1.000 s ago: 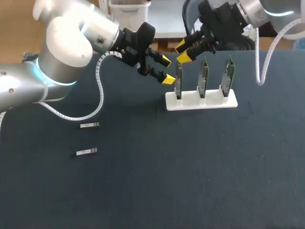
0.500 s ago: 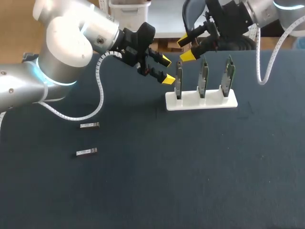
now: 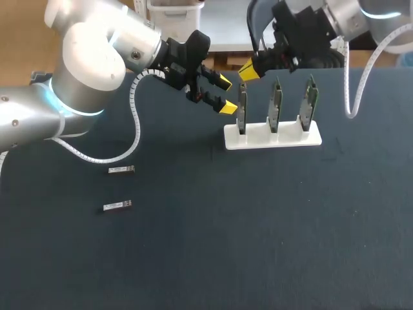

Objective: Pick up the optical module with the left hand, and insert it into the network port with the right hand.

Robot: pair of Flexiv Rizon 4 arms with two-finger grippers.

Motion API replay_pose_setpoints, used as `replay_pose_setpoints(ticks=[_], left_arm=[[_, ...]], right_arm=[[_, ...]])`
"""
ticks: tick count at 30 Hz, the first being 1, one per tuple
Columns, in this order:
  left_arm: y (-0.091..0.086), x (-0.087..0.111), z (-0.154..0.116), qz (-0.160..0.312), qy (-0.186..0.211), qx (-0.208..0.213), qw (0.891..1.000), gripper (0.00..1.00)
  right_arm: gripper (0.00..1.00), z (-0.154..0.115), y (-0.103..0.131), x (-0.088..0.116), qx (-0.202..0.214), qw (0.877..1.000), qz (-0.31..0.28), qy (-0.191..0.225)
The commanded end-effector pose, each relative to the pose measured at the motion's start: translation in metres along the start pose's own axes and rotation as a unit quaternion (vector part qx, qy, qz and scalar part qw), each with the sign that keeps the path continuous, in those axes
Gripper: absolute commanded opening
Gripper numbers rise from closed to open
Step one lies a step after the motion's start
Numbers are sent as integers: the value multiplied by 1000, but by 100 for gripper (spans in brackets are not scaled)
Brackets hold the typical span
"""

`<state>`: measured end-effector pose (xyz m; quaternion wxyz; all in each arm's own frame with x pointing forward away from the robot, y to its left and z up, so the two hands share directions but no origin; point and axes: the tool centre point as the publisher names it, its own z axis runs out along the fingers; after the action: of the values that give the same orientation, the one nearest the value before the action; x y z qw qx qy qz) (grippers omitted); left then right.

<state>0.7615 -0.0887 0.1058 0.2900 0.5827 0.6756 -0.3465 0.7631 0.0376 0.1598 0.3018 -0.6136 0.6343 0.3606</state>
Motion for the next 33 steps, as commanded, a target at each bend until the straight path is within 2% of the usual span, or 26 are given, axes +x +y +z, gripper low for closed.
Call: replay_pose_setpoints(ticks=[1,33], left_arm=[[2,-1,0,0,2,1,1000,100],[2,-1,0,0,2,1,1000,100]], right_arm=[[0,2,1,2,2,1000,2,1],[0,9,-1,19,0,999,24,23]])
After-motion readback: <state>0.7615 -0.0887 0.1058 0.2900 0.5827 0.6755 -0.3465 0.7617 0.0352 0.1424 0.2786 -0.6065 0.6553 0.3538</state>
